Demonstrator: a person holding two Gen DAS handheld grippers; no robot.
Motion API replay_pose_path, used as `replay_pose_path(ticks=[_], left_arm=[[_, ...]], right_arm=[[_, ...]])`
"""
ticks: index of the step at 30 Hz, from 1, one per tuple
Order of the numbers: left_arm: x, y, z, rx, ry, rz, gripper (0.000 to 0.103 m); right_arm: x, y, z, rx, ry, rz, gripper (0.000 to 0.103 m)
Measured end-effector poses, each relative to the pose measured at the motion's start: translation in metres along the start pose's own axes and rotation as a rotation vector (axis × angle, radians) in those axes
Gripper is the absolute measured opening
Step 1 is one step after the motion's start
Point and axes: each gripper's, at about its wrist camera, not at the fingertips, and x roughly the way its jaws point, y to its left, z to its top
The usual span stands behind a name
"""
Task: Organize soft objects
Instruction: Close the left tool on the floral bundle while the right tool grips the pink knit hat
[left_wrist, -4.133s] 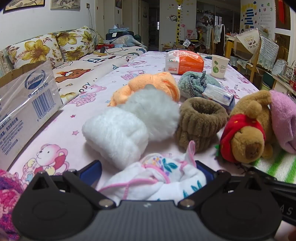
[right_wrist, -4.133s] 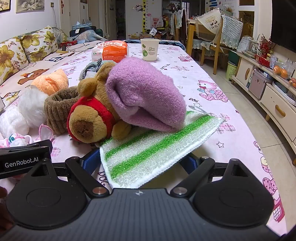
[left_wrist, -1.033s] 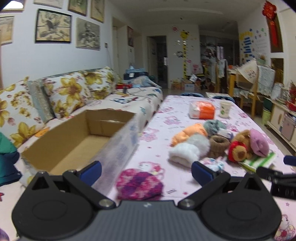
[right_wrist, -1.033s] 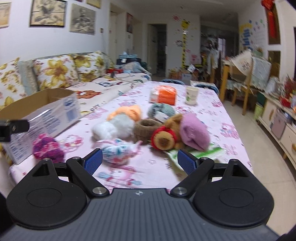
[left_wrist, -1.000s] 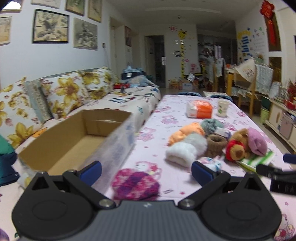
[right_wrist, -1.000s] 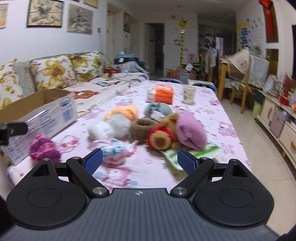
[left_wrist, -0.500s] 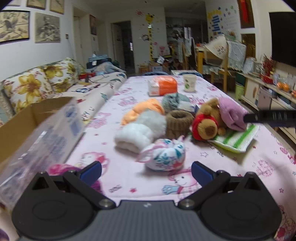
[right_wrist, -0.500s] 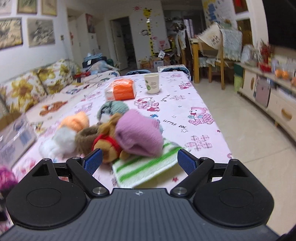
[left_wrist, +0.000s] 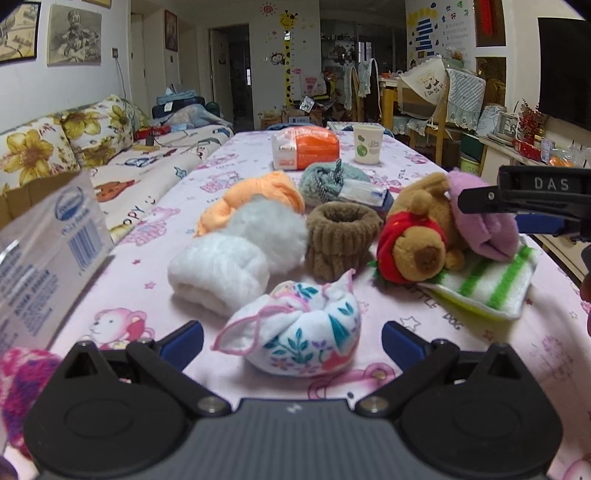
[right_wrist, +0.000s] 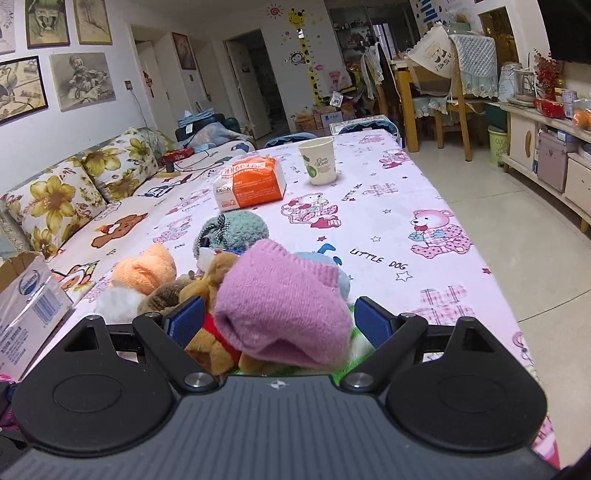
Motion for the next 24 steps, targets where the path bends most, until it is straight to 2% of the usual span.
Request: replay_pose_path(ticks=[4, 8, 12, 15, 24], left_arm=[[0.015, 0.006, 0.0, -0.038, 0.046, -0.008, 0.088], [0.02, 0.01, 0.002, -0.08, 0.069, -0.059, 0.075], [0.02, 0.006, 0.003, -0.056, 0.068, -0.057, 0.073], [0.016, 0.011, 0.005, -0.082, 0.063, -0.081, 0.072], [-0.013, 0.031, 0.018, -0.161, -0.029, -0.129, 0.073]], right_arm=[[0.007, -0.002, -0.002, -0.004, 0.032, -0.015, 0.103], [0.005, -0.003, -0.004, -0.004, 0.044, -0.027, 0.099], [0.0, 0.0, -0.003, -0.013, 0.049, -0.031, 0.093], [-0.005, 0.002, -0.005, -0.014, 0.045, -0.031, 0.087], [-0.037, 0.01, -0.002, 0.013, -0.023, -0.022, 0.08]])
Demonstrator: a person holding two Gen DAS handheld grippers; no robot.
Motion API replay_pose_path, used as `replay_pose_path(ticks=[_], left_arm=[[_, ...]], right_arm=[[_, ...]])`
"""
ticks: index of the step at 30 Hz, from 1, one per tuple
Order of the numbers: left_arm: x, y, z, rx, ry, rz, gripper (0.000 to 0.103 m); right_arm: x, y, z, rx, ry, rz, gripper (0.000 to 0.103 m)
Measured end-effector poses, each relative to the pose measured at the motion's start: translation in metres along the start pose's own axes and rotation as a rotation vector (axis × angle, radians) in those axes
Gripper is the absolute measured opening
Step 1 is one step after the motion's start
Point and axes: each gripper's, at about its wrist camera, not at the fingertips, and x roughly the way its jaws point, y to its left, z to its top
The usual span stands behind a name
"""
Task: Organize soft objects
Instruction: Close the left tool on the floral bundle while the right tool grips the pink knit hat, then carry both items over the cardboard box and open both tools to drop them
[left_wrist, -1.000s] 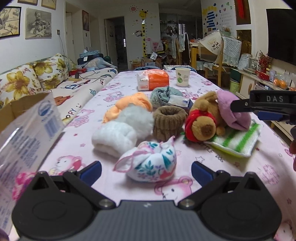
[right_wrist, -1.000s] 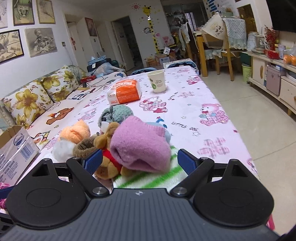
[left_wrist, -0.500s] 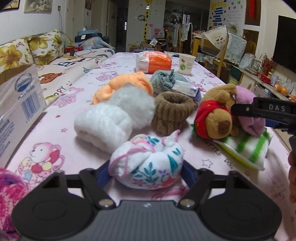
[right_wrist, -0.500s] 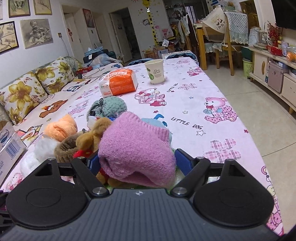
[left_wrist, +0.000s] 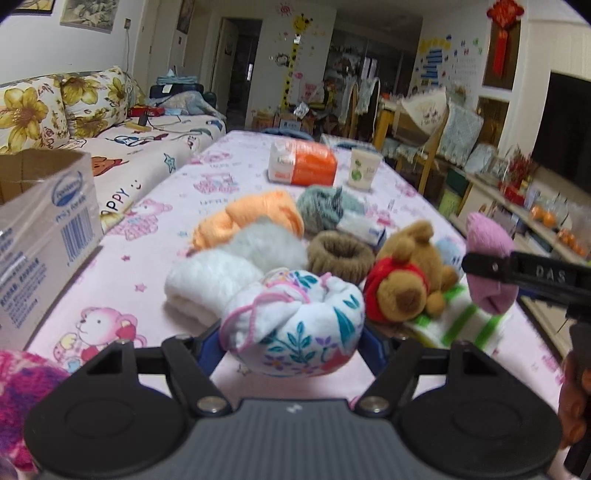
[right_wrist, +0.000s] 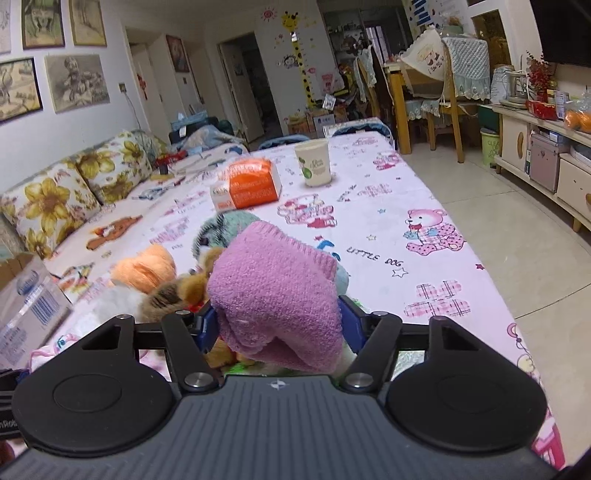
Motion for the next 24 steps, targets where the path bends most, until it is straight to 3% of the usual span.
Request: replay_pose_path(ticks=[9, 20, 24], left_arm=[[-0.041, 0.018, 0.019, -0.032, -0.157, 0.035, 0.073], [-0.074, 0.08, 0.036, -0.213, -0.32, 0.252, 0.073], [-0.085, 0.101, 0.04, -0.248, -0.39, 0.376, 0.073]], right_arm=[[-0.029, 0.019, 0.015, 0.115, -0.007, 0.147, 0.08], [-0.016, 0.126, 0.034, -0.019, 0.049, 0.336, 0.08], [-0.001, 0.169, 0.044, -0.063, 0.075, 0.425, 0.081]])
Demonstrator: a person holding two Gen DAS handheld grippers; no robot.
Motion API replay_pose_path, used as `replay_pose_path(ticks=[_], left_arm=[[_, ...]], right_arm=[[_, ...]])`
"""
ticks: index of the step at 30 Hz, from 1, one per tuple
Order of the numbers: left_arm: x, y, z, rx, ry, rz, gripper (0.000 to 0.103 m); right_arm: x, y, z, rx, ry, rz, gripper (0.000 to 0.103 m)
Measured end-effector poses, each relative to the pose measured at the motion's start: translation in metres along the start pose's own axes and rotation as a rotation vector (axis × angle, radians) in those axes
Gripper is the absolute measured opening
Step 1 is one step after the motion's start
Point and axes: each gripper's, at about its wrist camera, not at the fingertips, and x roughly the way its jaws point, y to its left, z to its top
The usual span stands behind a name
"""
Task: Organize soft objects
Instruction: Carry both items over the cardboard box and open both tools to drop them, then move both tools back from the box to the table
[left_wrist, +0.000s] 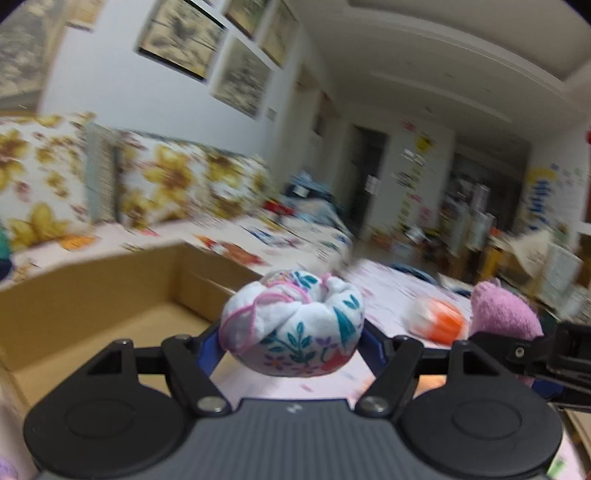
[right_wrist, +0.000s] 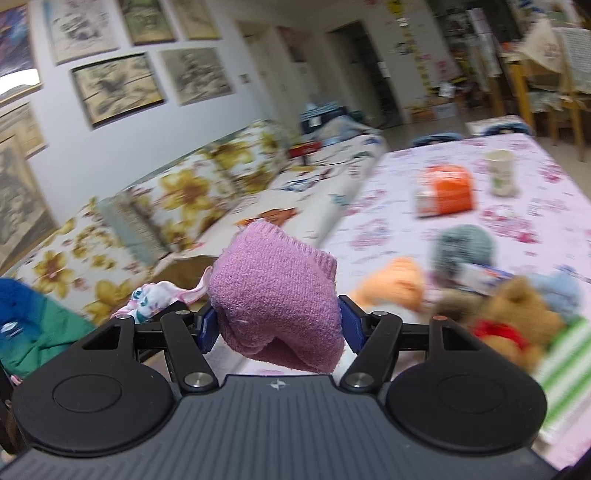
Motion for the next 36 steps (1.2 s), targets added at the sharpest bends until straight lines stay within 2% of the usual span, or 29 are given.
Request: replay_pose_path(ticks=[4, 8, 13, 18, 21, 23, 28, 36], left_arm=[[0.005, 0.026, 0.009, -0.063, -0.037, 0.125, 0.073], [0.017, 0.054, 0.012, -0.148, -0.002, 0.209, 0.073], [0.022, 0.075, 0.01, -0.209, 0.045, 0.262, 0.073], [0.022, 0.082, 0.006, -0.248, 0.088, 0.281, 0.073], [0.024, 0.084, 0.006, -0.251, 0.108, 0.293, 0.074], [0.024, 0.084, 0.005, -0.259, 0.112, 0.3, 0.074], [0.017, 0.078, 0.006, -0.244, 0.078, 0.313, 0.091], [0.012, 0.069, 0.006, -0.216, 0.05, 0.291, 0.097]], right_arm=[[0.038, 0.031, 0.013, -0.028, 0.036, 0.081, 0.081], [0.063, 0.056, 0.019, -0.049, 0.075, 0.147, 0.082], [0.088, 0.081, 0.013, -0.08, 0.125, 0.185, 0.084], [0.102, 0.097, 0.007, -0.074, 0.158, 0.206, 0.086], [0.104, 0.095, 0.005, -0.074, 0.169, 0.201, 0.093], [0.103, 0.093, 0.005, -0.072, 0.163, 0.194, 0.102], [0.092, 0.086, 0.009, -0.043, 0.121, 0.173, 0.101], [0.058, 0.063, 0.004, -0.032, 0.034, 0.045, 0.101]])
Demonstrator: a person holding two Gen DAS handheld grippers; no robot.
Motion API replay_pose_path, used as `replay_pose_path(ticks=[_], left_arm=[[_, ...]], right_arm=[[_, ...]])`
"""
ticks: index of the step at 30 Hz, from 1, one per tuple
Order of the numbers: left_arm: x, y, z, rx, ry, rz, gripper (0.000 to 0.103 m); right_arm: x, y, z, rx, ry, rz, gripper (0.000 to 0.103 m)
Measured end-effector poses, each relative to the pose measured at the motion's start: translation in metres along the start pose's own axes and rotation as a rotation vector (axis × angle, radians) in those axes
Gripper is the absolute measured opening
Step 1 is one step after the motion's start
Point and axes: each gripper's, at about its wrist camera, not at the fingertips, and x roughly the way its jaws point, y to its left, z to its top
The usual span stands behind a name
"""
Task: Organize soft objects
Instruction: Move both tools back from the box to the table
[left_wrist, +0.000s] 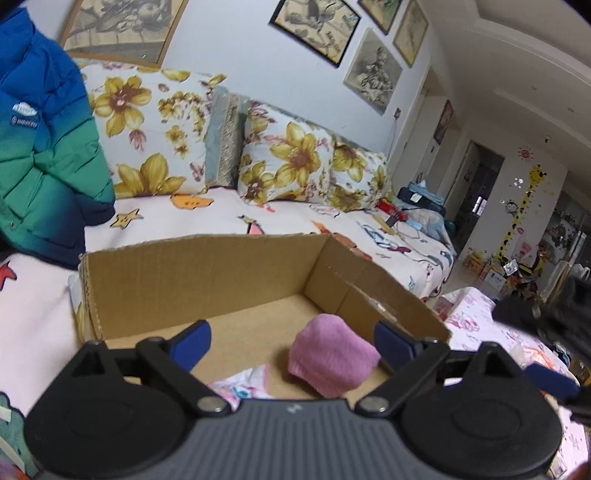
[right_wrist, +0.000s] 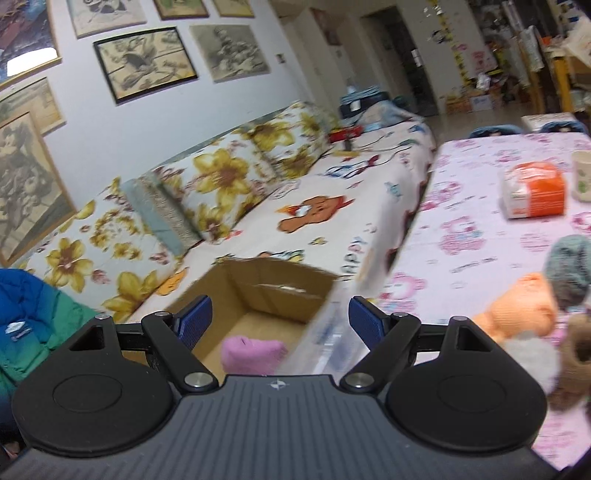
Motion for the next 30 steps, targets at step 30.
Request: replay_pose_path(ticks=[30], left_arm=[[-0.019, -0.059, -0.041, 0.281, -0.022, -0.209, 0.102]], right_arm=[[-0.053, -0.036, -0.032, -0.009, -0.07, -0.258, 0.103]])
